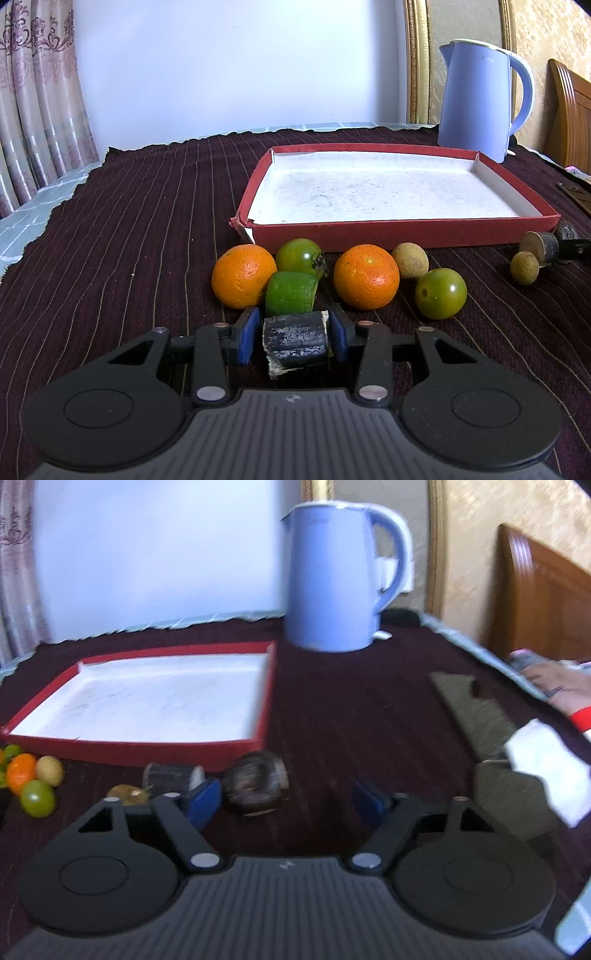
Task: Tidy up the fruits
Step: 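Close the left tool on the dark square piece while the right tool grasps the round dark piece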
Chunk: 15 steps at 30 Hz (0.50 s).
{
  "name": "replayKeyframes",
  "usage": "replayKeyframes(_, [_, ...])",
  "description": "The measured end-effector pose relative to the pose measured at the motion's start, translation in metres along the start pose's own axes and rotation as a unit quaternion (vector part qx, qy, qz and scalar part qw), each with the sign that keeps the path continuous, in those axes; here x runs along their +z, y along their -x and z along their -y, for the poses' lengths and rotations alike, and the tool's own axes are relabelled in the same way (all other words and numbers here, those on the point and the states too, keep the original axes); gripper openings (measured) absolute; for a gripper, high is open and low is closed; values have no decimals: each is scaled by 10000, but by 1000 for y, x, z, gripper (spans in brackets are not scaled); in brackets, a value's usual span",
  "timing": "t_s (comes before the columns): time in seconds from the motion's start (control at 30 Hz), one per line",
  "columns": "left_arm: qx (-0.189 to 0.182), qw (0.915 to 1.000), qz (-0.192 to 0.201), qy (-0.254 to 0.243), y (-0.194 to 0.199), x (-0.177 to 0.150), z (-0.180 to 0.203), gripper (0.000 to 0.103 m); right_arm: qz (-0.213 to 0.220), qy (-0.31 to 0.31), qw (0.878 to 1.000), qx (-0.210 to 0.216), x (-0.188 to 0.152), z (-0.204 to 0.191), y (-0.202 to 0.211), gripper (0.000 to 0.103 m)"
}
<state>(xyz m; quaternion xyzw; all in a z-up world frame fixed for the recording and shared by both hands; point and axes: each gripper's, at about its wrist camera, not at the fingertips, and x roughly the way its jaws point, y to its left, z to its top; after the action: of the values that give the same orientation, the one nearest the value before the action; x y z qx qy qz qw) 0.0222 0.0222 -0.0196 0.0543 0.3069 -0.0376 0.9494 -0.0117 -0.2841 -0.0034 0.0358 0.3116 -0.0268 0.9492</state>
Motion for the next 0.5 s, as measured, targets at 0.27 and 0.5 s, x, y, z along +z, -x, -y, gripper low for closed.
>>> replayKeyframes(0.27, [2,10000,2,-2,0,0,0,40,-244,-225,9985,431,9,4,-18,41])
replayKeyframes(0.5, [106,9999,-32,44,-1,1,-1,57,-90,378,9992,-4,4,-16,-12,38])
